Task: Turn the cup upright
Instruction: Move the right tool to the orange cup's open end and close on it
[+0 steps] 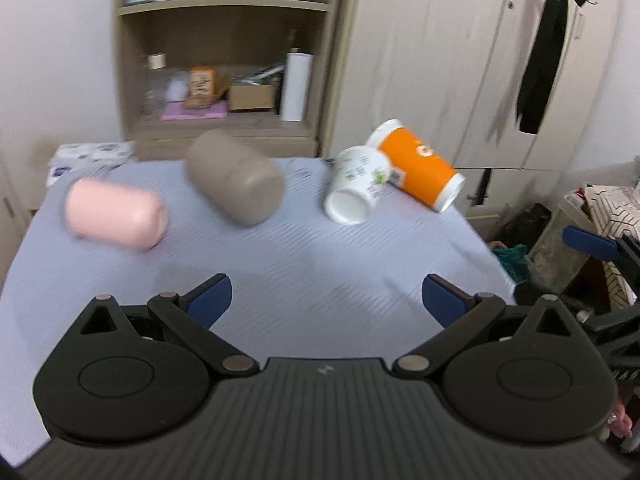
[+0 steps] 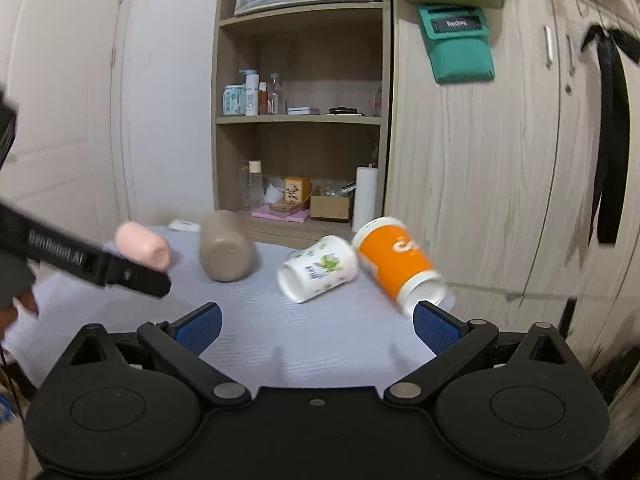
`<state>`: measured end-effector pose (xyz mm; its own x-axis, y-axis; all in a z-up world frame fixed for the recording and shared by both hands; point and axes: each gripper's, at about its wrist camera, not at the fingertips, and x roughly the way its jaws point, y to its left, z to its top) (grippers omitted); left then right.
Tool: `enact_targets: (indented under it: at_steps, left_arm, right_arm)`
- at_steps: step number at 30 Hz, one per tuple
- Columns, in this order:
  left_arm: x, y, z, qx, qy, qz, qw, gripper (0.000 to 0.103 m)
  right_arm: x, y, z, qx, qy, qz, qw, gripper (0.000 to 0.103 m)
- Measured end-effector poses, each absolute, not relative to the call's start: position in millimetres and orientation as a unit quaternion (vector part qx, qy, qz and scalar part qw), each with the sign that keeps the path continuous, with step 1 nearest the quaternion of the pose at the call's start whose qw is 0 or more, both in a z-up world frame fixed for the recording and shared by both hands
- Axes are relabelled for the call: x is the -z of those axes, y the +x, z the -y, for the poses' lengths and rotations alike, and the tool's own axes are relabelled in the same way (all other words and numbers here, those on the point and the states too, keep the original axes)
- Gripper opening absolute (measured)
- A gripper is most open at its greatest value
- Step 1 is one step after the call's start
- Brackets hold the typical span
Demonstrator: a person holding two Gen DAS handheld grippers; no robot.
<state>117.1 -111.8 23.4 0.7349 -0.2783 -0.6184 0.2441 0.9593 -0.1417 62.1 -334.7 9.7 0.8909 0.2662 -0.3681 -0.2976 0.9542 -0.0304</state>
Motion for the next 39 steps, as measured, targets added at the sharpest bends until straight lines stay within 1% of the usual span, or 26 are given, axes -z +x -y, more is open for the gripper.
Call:
enact_targets:
  at_steps: [3, 7, 10, 17, 21, 24, 30, 35, 36, 37, 38, 39]
  left_arm:
    - [-28, 138, 135, 0.159, -0.028, -0.342, 0.926, 0.103]
    - [-27, 169, 169, 0.194, -0.060, -0.364, 0.909, 0.101]
    - [-25, 188, 191, 0.208, -0.075, -0.376, 0.900, 0.101]
    - [-12, 237, 224, 0.230, -0.153, -0.400, 0.874, 0.100]
    - [1, 261, 238, 0.229, -0.179, -0.412, 0.864, 0.099]
    - [7, 273, 246, 0.222, -0.189, -0.419, 0.860, 0.097]
    - [14, 283, 244, 0.216, -0.203, -0.422, 0.857, 0.097]
    - [18, 290, 245, 0.213, -0.193, -0.428, 0.857, 0.093]
    - [18, 291, 245, 0.214, -0.196, -0.430, 0.855, 0.093]
    - [19, 292, 244, 0.215, -0.199, -0.433, 0.852, 0.093]
    - [19, 293, 243, 0.217, -0.202, -0.435, 0.850, 0.093]
    - [20, 293, 243, 0.217, -0.204, -0.436, 0.849, 0.093]
  right_arm:
    - [-9, 78, 345, -0.136, -0.078, -0.185, 0.970, 0.103]
    - [-6, 99, 358, -0.140, -0.110, -0.193, 0.965, 0.103]
    - [-5, 115, 371, -0.144, -0.110, -0.197, 0.963, 0.103]
    - [5, 158, 399, -0.183, -0.094, -0.198, 0.958, 0.102]
    - [18, 185, 407, -0.205, -0.095, -0.204, 0.952, 0.096]
    - [25, 204, 409, -0.212, -0.095, -0.209, 0.950, 0.094]
    - [37, 234, 407, -0.227, -0.110, -0.229, 0.940, 0.092]
    - [48, 252, 401, -0.216, -0.122, -0.244, 0.938, 0.091]
    - [49, 253, 400, -0.217, -0.122, -0.248, 0.936, 0.089]
    - [50, 255, 399, -0.217, -0.122, -0.250, 0.936, 0.083]
    - [51, 254, 399, -0.218, -0.120, -0.252, 0.935, 0.080]
    - [51, 254, 399, -0.219, -0.117, -0.254, 0.935, 0.073]
